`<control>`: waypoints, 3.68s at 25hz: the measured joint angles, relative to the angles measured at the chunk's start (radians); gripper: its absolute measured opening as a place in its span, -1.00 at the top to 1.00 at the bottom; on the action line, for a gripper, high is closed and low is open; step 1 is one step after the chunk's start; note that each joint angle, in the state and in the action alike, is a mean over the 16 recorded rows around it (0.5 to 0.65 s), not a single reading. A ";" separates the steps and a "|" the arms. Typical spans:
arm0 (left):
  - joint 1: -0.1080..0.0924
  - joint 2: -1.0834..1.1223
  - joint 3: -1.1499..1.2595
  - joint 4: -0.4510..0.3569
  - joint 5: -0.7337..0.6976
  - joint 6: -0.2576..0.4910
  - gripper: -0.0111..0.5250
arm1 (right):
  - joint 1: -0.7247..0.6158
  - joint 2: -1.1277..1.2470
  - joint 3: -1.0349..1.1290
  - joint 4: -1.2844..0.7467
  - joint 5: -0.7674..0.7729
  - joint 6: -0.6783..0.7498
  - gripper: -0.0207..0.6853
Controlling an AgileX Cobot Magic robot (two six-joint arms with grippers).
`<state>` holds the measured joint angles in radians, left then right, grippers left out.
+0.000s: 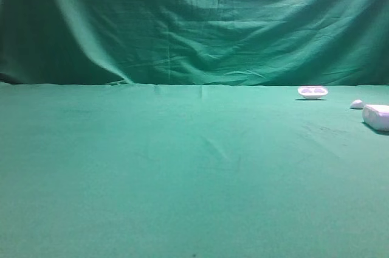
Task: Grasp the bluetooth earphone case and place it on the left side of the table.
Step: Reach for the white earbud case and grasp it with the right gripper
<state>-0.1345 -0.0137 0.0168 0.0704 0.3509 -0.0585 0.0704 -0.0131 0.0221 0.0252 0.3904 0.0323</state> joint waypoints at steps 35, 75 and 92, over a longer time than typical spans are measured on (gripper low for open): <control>0.000 0.000 0.000 0.000 0.000 0.000 0.96 | 0.000 0.248 -0.263 0.009 -0.199 -0.022 0.94; 0.000 0.000 0.000 0.000 0.000 0.000 0.96 | 0.149 1.725 -0.936 -0.012 0.117 -0.046 -0.73; 0.000 0.000 0.000 0.000 0.000 0.000 0.96 | 0.177 1.784 -1.053 -0.061 0.198 -0.042 -0.01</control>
<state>-0.1345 -0.0137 0.0168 0.0704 0.3509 -0.0585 0.2475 1.7704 -1.0306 -0.0355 0.5883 -0.0102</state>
